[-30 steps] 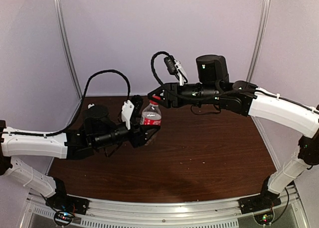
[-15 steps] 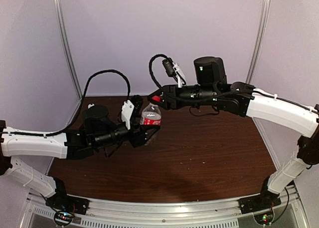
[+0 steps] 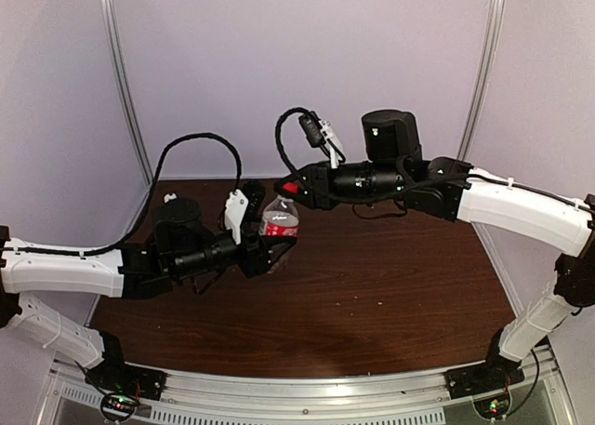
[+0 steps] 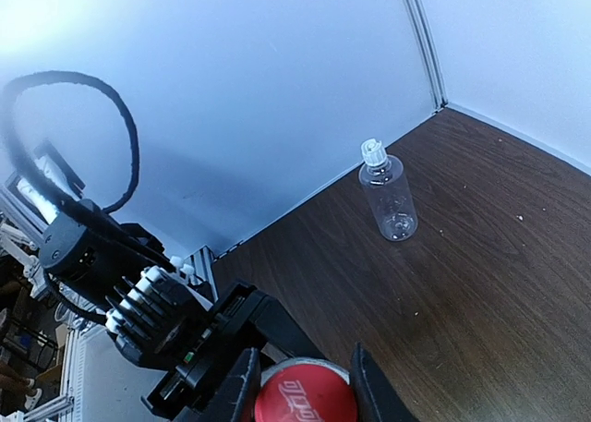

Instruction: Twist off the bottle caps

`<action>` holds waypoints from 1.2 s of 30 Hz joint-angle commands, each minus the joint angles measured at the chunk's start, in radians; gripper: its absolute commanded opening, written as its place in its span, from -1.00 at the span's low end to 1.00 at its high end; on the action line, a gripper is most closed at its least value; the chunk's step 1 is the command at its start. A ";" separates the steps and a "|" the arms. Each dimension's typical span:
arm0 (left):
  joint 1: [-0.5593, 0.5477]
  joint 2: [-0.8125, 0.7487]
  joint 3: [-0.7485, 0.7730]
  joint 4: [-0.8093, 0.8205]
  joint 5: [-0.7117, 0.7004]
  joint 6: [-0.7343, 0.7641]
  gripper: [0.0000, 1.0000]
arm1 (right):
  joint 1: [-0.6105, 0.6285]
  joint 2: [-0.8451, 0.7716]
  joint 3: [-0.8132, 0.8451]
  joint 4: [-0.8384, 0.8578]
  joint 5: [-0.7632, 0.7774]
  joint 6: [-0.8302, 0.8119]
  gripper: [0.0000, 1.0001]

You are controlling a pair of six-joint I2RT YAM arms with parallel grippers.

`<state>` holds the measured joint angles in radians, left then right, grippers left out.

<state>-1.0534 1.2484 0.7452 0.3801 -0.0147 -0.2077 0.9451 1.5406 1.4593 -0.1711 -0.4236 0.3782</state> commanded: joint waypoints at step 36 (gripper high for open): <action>-0.003 -0.049 -0.041 0.164 0.221 -0.001 -0.38 | -0.139 -0.090 -0.006 0.038 -0.336 -0.051 0.63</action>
<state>-1.0470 1.2133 0.6617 0.5694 0.2901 -0.2523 0.8108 1.5143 1.4628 -0.1860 -0.9272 0.2104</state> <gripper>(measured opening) 0.537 0.800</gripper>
